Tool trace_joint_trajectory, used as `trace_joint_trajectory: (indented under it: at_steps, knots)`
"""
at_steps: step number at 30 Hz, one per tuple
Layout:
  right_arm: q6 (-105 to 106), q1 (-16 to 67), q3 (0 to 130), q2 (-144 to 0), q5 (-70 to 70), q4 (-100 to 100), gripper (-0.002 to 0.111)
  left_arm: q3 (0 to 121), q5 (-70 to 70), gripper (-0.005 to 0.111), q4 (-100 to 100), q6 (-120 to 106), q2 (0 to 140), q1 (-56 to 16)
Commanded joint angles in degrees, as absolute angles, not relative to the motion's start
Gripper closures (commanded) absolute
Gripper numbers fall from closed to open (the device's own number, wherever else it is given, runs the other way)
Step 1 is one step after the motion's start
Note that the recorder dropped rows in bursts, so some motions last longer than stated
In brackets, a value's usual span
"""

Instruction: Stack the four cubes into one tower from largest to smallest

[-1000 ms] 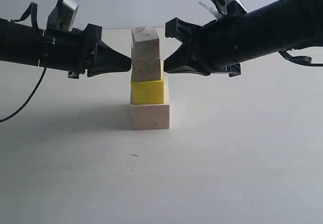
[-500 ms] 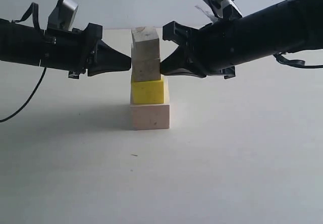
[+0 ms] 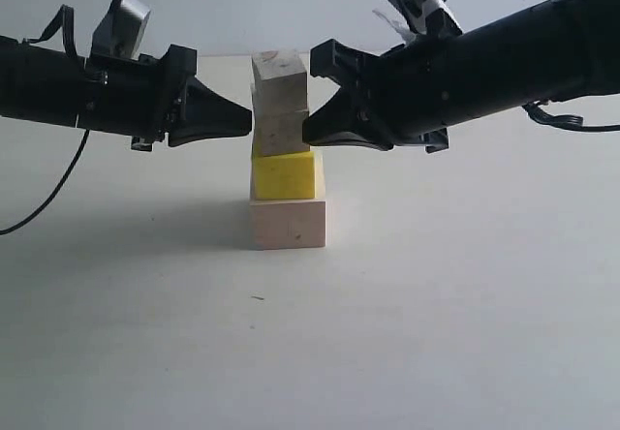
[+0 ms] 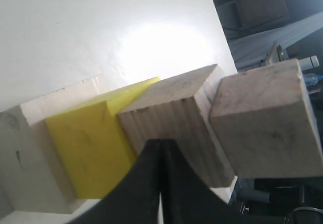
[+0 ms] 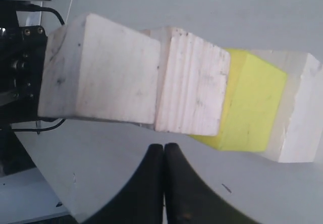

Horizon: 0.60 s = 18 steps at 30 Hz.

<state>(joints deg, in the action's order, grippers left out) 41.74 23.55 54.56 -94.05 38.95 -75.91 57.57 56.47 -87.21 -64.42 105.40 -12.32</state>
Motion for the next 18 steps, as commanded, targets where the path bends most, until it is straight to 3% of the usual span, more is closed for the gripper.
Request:
trace_joint_trajectory:
  at_steps: [1,10,18]
  knots:
    - [41.9,23.2,54.5,-94.0,37.8,-75.8,0.108,57.9,56.2,0.107,-87.6,-65.0,105.3,-12.6]
    - [31.1,23.2,54.5,-94.0,35.0,-61.9,0.108,57.9,56.0,0.107,-87.6,-65.5,105.3,-12.6]
    - [31.6,23.2,54.5,-94.0,30.7,-63.6,0.108,58.0,55.2,0.107,-87.6,-65.7,105.3,-12.6]
